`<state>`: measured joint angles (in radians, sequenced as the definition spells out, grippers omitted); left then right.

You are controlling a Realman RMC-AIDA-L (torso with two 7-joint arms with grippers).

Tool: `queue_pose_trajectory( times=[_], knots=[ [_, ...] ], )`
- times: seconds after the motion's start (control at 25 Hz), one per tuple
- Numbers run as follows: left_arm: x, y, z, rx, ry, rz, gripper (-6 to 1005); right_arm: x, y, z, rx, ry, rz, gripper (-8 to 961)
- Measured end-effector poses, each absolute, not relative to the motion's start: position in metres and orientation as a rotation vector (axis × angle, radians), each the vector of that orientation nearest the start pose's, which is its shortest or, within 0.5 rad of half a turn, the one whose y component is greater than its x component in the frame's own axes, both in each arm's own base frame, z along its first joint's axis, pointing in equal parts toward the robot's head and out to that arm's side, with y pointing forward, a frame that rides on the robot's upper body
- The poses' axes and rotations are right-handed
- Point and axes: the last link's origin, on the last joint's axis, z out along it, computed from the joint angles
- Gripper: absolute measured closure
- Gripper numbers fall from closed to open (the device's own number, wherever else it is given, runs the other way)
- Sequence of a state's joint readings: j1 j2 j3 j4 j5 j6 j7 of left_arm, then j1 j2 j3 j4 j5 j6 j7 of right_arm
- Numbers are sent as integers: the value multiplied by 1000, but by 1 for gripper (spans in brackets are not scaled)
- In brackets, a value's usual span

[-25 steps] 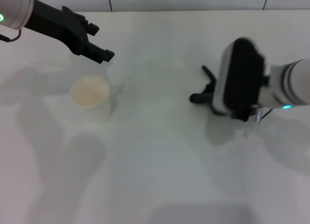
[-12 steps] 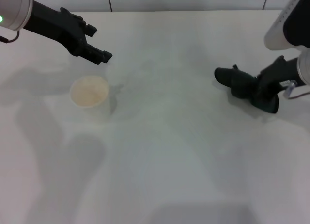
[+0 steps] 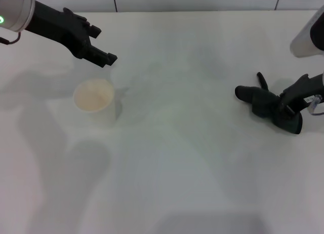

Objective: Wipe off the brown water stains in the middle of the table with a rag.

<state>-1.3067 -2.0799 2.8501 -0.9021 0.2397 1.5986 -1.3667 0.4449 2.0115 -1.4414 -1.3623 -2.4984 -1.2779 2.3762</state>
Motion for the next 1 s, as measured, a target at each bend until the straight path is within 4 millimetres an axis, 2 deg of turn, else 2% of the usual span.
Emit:
queue_pose_trajectory(
  times=[0.24, 0.68, 0.8, 1.0],
  knots=[
    [-173, 432, 53, -2784, -414, 128, 138, 217, 366, 25, -2510, 753, -241, 766],
    [-171, 431, 52, -2793, -411, 123, 138, 221, 367, 35, -2490, 793, -208, 571],
    [-167, 429, 50, -2822, -406, 102, 138, 219, 369, 39, -2483, 791, -192, 431],
    [-147, 404, 49, -3003, -432, -55, 137, 213, 373, 50, -2473, 805, -116, 186]
  ],
)
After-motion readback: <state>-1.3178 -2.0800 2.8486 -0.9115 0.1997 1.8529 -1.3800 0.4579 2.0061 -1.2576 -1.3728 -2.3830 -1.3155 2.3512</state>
